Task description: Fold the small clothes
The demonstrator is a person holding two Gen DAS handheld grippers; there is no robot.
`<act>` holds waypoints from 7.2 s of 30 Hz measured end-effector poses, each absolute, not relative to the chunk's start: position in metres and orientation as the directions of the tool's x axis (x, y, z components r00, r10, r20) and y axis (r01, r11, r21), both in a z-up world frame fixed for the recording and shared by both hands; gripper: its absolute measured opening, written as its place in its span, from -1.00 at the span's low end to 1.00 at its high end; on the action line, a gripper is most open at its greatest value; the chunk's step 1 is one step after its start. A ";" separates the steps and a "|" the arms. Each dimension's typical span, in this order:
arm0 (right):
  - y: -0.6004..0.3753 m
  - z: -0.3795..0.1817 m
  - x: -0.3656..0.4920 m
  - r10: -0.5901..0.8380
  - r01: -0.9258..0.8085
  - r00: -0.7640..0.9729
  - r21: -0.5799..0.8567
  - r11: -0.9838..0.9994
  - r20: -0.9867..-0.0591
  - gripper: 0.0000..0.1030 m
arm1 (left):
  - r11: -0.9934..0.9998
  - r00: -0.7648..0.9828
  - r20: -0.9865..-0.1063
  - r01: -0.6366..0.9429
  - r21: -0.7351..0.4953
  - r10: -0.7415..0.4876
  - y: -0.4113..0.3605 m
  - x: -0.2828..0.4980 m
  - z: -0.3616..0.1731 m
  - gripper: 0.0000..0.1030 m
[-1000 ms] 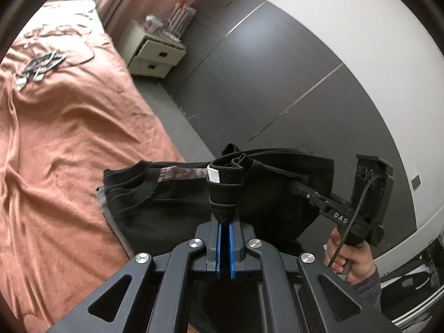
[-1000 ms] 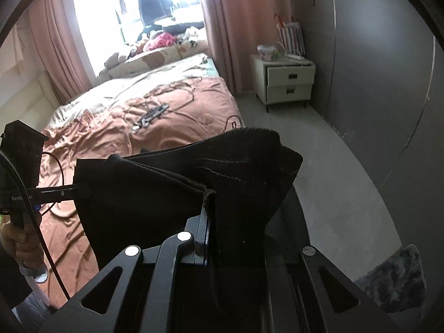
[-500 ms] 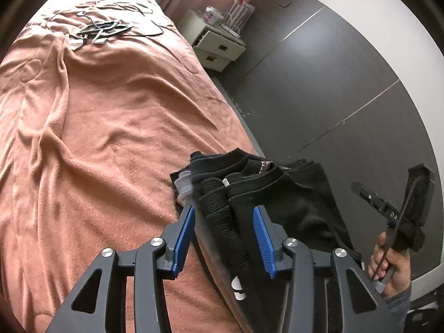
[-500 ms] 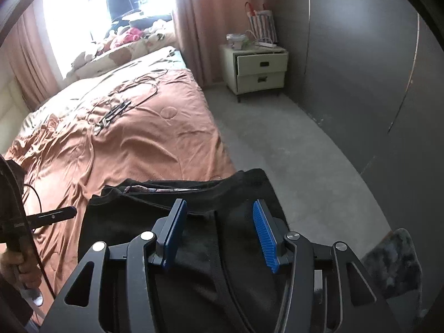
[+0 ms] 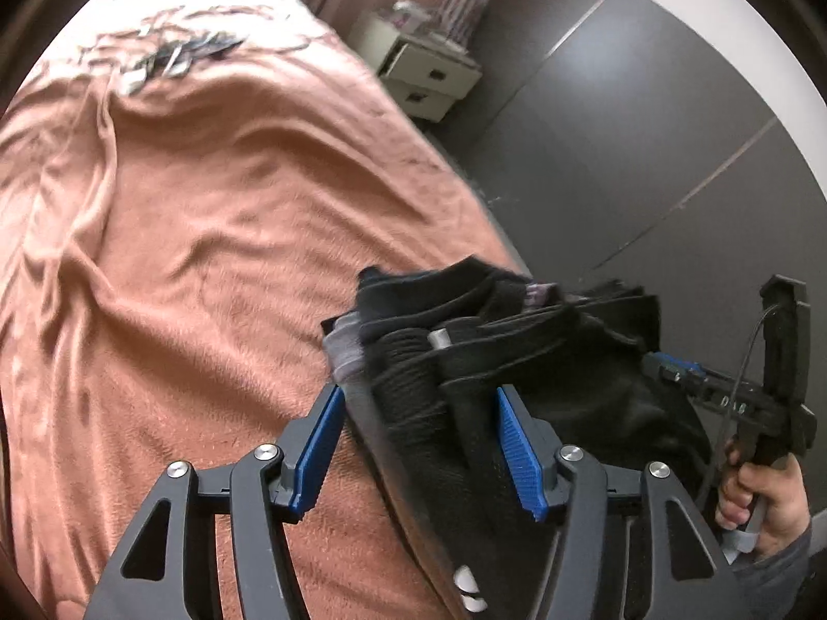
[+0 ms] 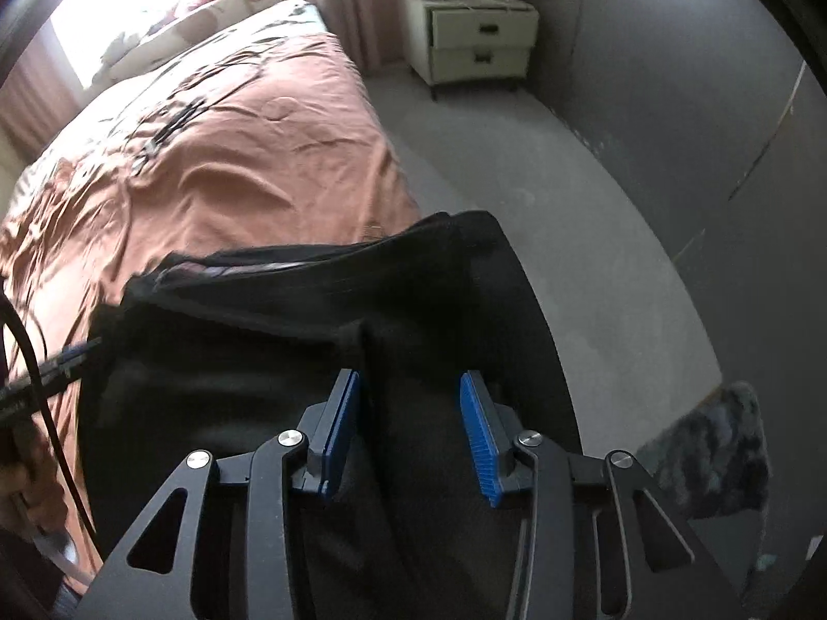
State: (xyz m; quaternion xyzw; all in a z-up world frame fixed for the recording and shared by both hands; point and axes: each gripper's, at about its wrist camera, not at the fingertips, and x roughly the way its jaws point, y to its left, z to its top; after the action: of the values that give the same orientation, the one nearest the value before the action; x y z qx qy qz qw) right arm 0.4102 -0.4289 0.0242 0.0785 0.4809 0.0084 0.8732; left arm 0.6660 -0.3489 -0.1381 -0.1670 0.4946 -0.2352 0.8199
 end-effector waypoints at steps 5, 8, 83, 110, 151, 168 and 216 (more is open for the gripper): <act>-0.435 0.030 0.428 0.057 0.075 0.558 0.120 0.990 -0.828 -0.26 | 0.814 0.391 -0.717 0.210 -0.542 -0.578 -0.344 0.674 -0.151 0.20; -0.435 0.032 0.434 -0.016 0.137 0.590 0.080 0.987 -0.807 -0.26 | 0.818 0.399 -0.717 0.207 -0.537 -0.572 -0.343 0.674 -0.144 0.20; -0.376 0.095 0.000 0.040 0.131 0.800 0.239 0.962 -0.599 1.00 | 0.789 0.473 -0.657 0.516 -0.334 -0.587 -0.299 0.377 -0.006 0.98; -0.252 0.115 -0.056 0.029 0.074 0.873 0.190 0.979 -0.487 1.00 | 0.880 0.686 -0.560 0.428 -0.207 -0.465 -0.133 0.281 0.037 0.99; -0.153 0.064 -0.155 0.084 -0.054 0.929 0.094 0.994 -0.360 1.00 | 0.980 0.882 -0.427 0.174 -0.100 -0.200 -0.001 0.070 0.025 0.99; -0.143 0.040 -0.203 0.108 -0.067 0.914 0.115 0.991 -0.392 1.00 | 0.991 0.906 -0.405 0.094 -0.093 -0.124 0.005 0.001 0.005 0.99; -0.132 0.044 -0.209 0.140 -0.078 0.913 0.172 0.982 -0.383 1.00 | 0.993 0.917 -0.383 0.083 -0.090 -0.111 -0.004 -0.009 0.004 0.99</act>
State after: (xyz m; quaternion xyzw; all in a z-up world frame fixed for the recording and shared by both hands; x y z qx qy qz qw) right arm -0.2085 -0.1321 0.0435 0.0766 0.2008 0.0560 0.9750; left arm -0.0093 -0.0041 0.0037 -0.0360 0.1975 -0.0494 0.9784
